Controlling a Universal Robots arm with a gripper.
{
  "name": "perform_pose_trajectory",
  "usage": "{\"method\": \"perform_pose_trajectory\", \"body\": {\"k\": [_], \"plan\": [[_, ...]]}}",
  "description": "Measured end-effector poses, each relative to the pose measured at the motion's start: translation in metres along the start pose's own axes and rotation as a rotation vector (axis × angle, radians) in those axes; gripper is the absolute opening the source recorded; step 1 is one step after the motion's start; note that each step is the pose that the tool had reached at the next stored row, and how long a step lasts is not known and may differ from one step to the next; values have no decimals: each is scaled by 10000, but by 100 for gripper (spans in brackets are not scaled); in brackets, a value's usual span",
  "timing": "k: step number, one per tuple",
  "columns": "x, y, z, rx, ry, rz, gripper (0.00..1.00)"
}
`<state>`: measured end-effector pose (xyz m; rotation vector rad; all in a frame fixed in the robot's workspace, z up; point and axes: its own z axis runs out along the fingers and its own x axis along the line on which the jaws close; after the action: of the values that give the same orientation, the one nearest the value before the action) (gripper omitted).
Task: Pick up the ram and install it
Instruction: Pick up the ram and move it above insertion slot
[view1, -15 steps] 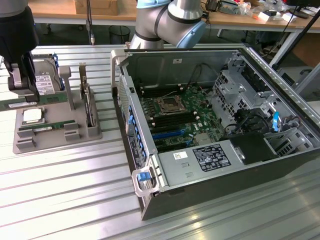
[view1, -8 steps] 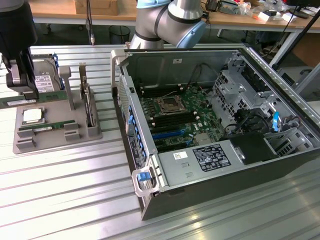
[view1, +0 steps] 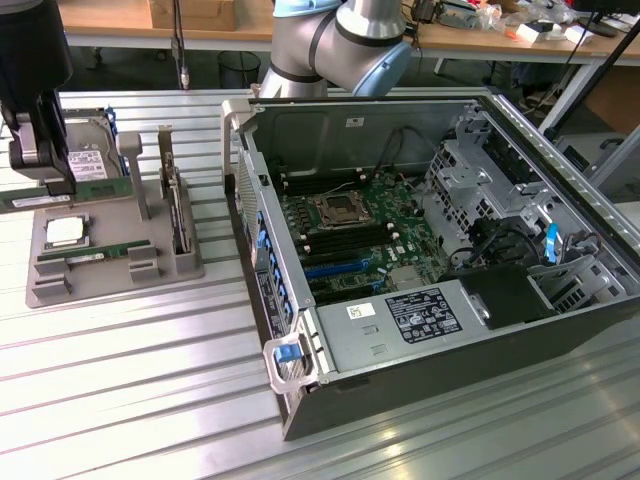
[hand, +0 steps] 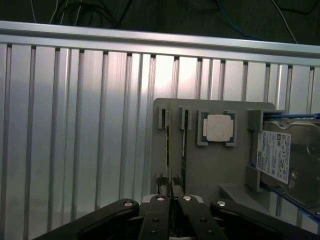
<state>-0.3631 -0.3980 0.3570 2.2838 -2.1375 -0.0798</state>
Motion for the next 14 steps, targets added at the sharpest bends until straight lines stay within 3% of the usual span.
{"method": "perform_pose_trajectory", "body": {"k": [14], "plan": [[-3, 3, -118, 0, -1, 0, 13]]}}
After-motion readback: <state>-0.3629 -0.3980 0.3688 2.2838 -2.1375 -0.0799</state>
